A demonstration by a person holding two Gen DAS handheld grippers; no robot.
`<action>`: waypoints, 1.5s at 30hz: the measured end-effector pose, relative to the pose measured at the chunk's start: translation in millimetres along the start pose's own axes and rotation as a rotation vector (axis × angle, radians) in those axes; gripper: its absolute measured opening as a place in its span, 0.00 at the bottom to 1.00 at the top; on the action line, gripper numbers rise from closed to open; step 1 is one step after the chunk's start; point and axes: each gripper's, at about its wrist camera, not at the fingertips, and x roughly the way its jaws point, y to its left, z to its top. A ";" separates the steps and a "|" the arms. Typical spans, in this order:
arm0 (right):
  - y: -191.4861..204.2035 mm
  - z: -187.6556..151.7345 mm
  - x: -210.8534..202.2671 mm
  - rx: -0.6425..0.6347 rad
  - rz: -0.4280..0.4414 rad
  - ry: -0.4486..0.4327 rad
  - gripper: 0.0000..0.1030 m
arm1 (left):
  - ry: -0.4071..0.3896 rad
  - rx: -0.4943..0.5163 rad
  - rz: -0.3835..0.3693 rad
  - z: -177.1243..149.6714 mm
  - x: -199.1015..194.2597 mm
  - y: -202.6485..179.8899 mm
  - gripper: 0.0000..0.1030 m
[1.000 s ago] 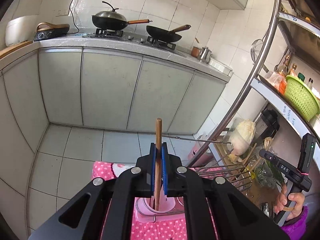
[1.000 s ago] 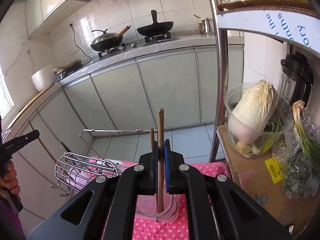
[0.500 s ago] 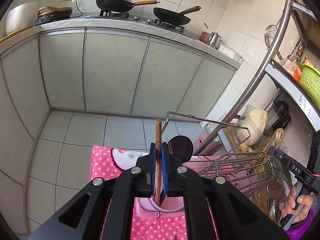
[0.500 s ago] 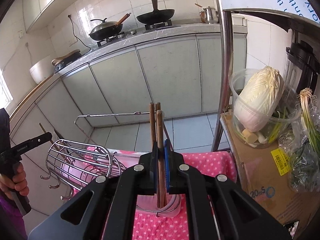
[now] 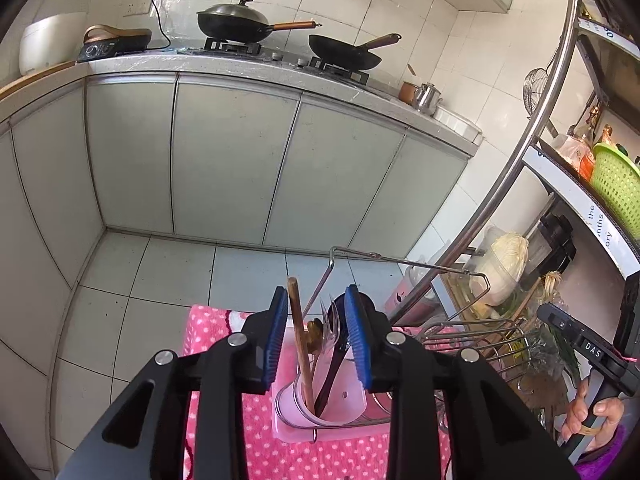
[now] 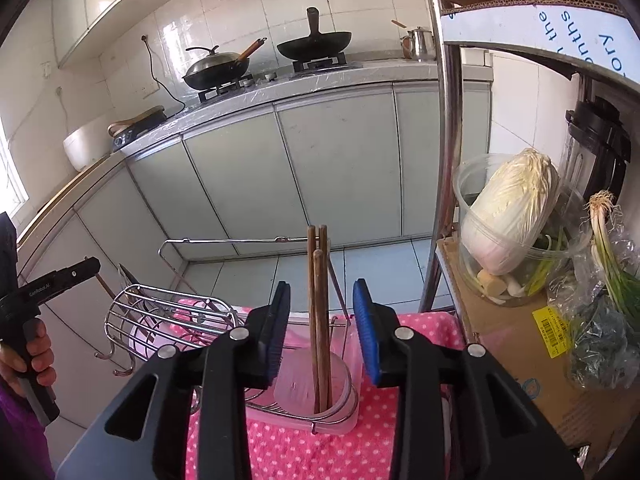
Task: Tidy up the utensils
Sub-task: 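Open the left tool over the pink cup while the right tool releases its chopstick, then move both tools back down toward the clear spoon and black stick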
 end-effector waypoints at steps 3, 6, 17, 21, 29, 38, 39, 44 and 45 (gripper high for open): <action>1.4 -1.7 -11.3 -0.007 -0.004 -0.013 0.32 | -0.020 0.004 0.005 1.4 -13.0 -1.9 0.28; 3.2 -8.1 -24.1 -0.015 -0.015 -0.028 0.32 | -0.052 0.017 0.008 -3.3 -31.6 -5.1 0.28; 7.8 -72.9 -70.7 0.049 0.038 -0.059 0.32 | -0.056 0.044 -0.067 -55.0 -77.6 -21.6 0.28; 11.8 -102.8 -69.8 0.079 0.075 -0.015 0.32 | -0.020 0.075 -0.079 -80.2 -79.6 -32.8 0.28; 15.3 -154.2 -51.0 0.138 0.118 0.091 0.32 | 0.067 0.085 -0.087 -132.0 -69.7 -36.8 0.28; 18.0 -182.1 -42.6 0.147 0.121 0.146 0.32 | 0.119 0.054 -0.088 -168.4 -59.3 -26.7 0.28; 18.7 -184.4 -41.1 0.147 0.123 0.154 0.32 | 0.126 0.050 -0.089 -171.6 -57.5 -25.9 0.28; 24.6 -196.5 -31.1 0.143 0.139 0.203 0.32 | 0.194 0.054 -0.095 -185.4 -41.5 -25.0 0.28; 24.5 -197.5 -29.2 0.145 0.142 0.209 0.32 | 0.210 0.059 -0.096 -187.0 -37.6 -25.6 0.28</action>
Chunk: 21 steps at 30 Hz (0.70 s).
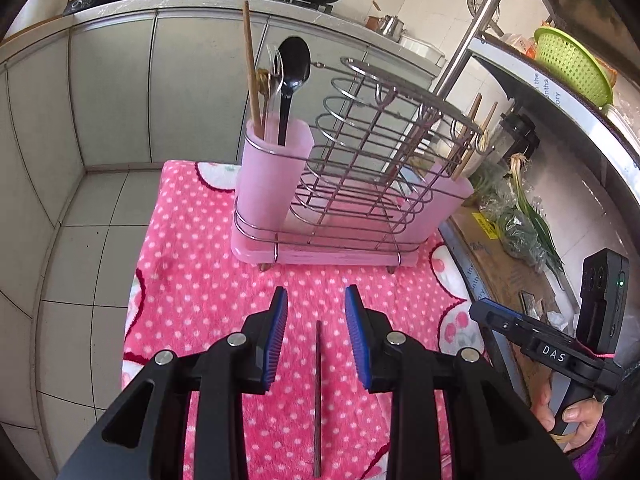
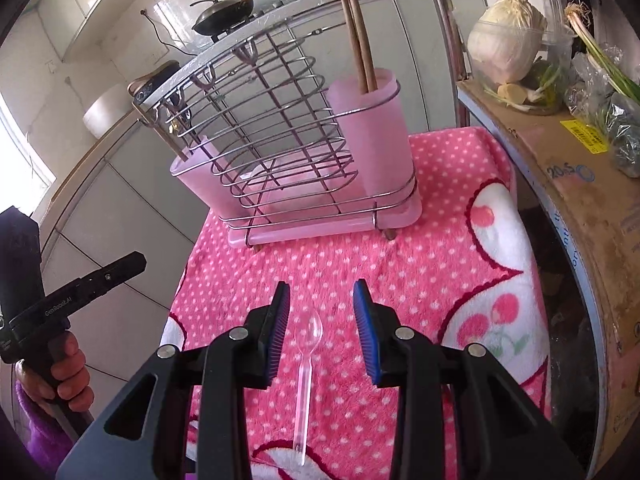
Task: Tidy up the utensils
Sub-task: 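Move both tools back down toward the clear spoon and black stick, then close the left tool on the thin black stick while the right tool closes on the clear spoon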
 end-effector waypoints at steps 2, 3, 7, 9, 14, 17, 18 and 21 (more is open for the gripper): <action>-1.4 -2.7 5.5 0.010 0.006 0.018 0.32 | 0.030 0.008 0.000 -2.4 9.0 -1.5 0.28; -2.9 -3.7 8.4 0.017 0.009 0.026 0.32 | 0.044 0.012 0.000 -3.9 13.6 -2.0 0.28; -8.4 -8.0 17.8 0.034 0.016 0.059 0.32 | 0.110 0.002 -0.014 -7.1 32.4 -1.0 0.28; -12.0 -9.8 21.9 0.044 0.019 0.074 0.32 | 0.155 -0.008 -0.024 -8.0 44.0 -0.7 0.28; -22.6 -13.6 32.7 0.071 0.043 0.109 0.32 | 0.260 0.013 -0.045 -8.6 77.1 -6.7 0.25; -25.9 -15.5 36.6 0.080 0.056 0.125 0.32 | 0.335 0.014 -0.032 -9.3 101.7 -9.9 0.19; -27.2 -16.3 37.8 0.084 0.063 0.130 0.32 | 0.361 0.019 -0.026 -9.5 109.8 -10.7 0.17; -31.1 -18.1 40.2 0.094 0.077 0.149 0.32 | 0.414 0.044 0.003 -11.3 130.5 -15.2 0.15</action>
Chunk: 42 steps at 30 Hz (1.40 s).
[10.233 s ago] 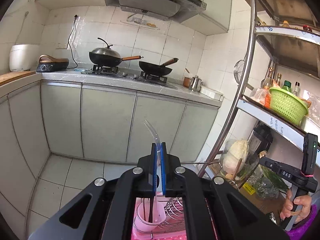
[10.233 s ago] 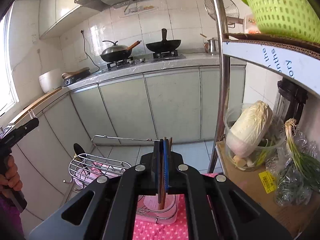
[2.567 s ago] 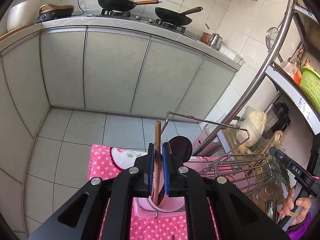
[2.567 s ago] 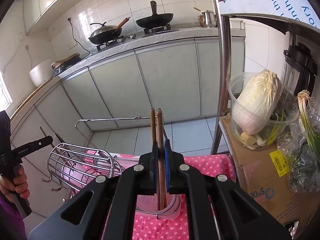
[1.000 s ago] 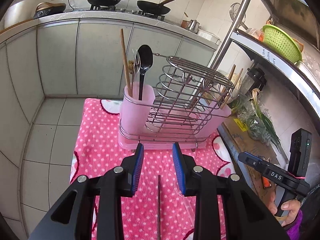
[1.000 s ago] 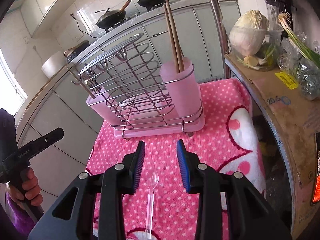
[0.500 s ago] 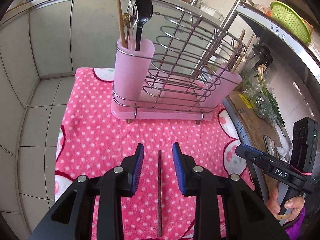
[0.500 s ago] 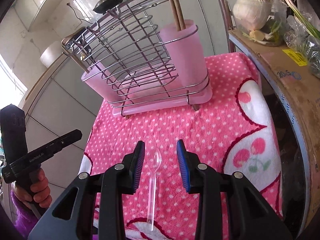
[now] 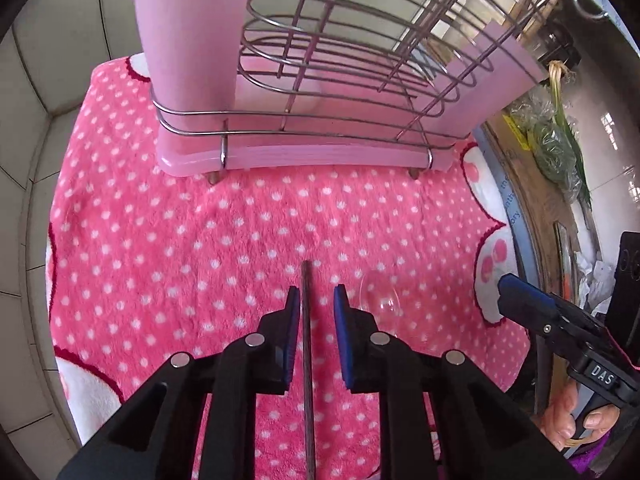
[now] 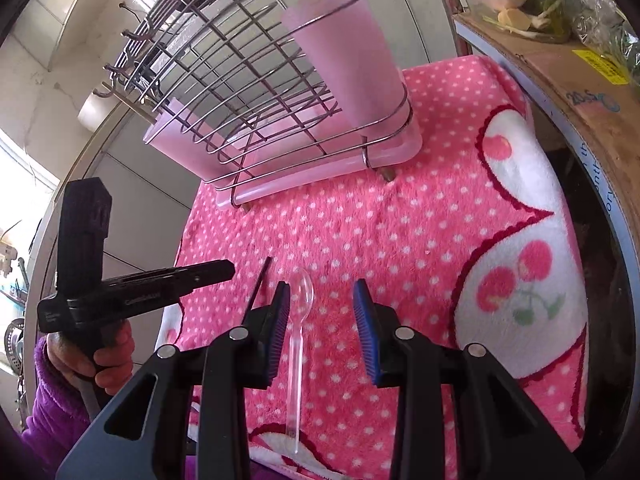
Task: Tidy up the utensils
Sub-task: 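Close the left tool on the thin black stick while the right tool closes on the clear spoon, then carry the black stick with the left tool while the right tool carries the clear spoon to the cup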
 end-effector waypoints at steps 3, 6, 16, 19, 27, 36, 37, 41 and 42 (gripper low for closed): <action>-2.0 -0.5 2.6 0.004 0.011 0.010 0.32 | 0.035 0.025 0.041 3.9 15.1 -5.7 0.15; -2.6 -1.1 5.6 0.005 0.023 0.022 0.32 | 0.063 0.047 0.085 4.8 28.2 -9.1 0.15; 4.4 -0.3 21.6 -0.005 0.054 0.065 0.32 | 0.051 0.048 0.096 4.4 47.8 -9.2 0.04; 7.9 2.5 30.0 -0.006 0.065 0.087 0.20 | 0.015 0.018 0.064 -0.4 36.3 1.7 0.04; 24.2 12.6 70.8 -0.033 0.052 0.176 0.16 | -0.076 -0.063 -0.033 -20.4 -9.0 36.4 0.04; 36.1 15.8 109.7 -0.094 -0.090 0.236 0.16 | -0.132 -0.065 -0.089 -32.0 -41.7 49.6 0.04; 35.9 16.3 112.4 -0.095 -0.091 0.240 0.16 | -0.137 -0.065 -0.093 -32.1 -43.4 50.2 0.04; 37.7 18.5 117.4 -0.111 -0.088 0.238 0.15 | -0.148 -0.073 -0.104 -33.1 -47.4 52.2 0.04; 37.4 18.3 117.5 -0.113 -0.085 0.235 0.04 | -0.152 -0.074 -0.105 -33.7 -49.5 52.4 0.04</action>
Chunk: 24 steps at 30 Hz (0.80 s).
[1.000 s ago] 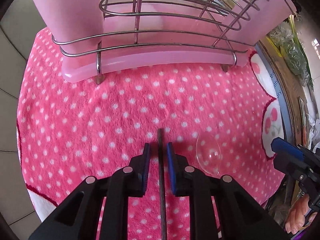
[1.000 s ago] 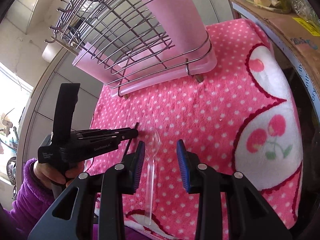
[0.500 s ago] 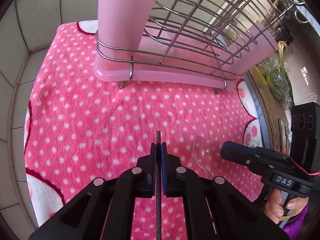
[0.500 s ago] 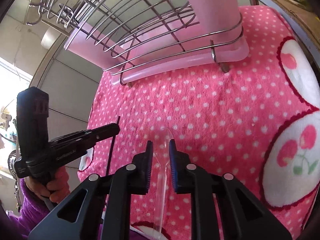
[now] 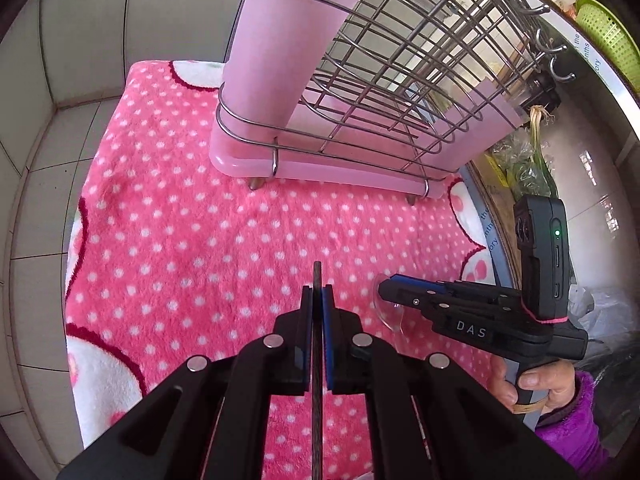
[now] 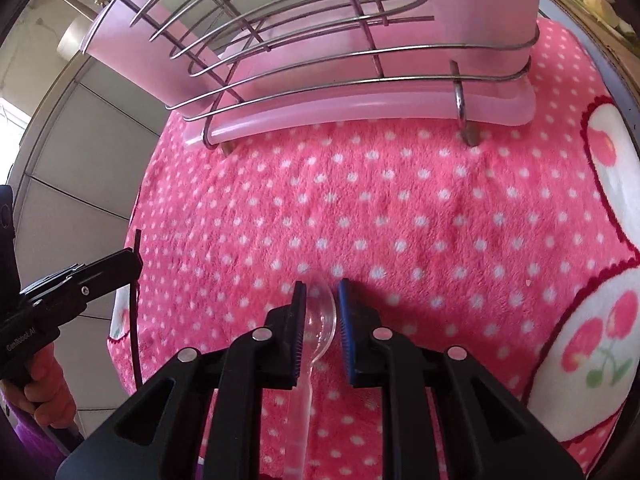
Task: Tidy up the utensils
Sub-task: 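Carry the black stick with the left tool while the right tool carries the clear spoon to the cup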
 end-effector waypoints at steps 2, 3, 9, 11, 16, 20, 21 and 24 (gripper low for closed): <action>-0.5 -0.7 -0.8 -0.003 0.015 -0.007 0.03 | -0.015 0.001 -0.004 0.0 -5.3 -0.1 0.04; 0.3 -1.2 -1.3 -0.005 0.015 -0.013 0.03 | -0.022 0.002 -0.007 -0.3 -9.0 1.2 0.04; 0.0 -8.6 -20.7 -0.015 0.033 -0.081 0.02 | -0.072 0.007 -0.001 -1.3 -28.3 0.8 0.04; 0.1 -11.1 -29.1 -0.015 0.032 -0.111 0.02 | -0.096 0.005 -0.001 -2.0 -35.0 0.8 0.04; 0.4 -17.7 -57.3 -0.028 0.019 -0.211 0.02 | -0.157 -0.004 -0.014 -2.6 -49.0 -1.1 0.04; 3.6 -23.2 -82.0 -0.050 -0.007 -0.300 0.02 | -0.221 0.000 -0.021 -4.1 -64.0 -4.6 0.04; 4.9 -24.6 -87.8 -0.054 -0.009 -0.322 0.02 | -0.240 0.003 -0.021 -4.5 -68.3 -5.5 0.04; 10.9 -29.9 -108.8 -0.078 -0.035 -0.405 0.02 | -0.286 0.011 -0.017 -5.6 -80.0 -8.7 0.04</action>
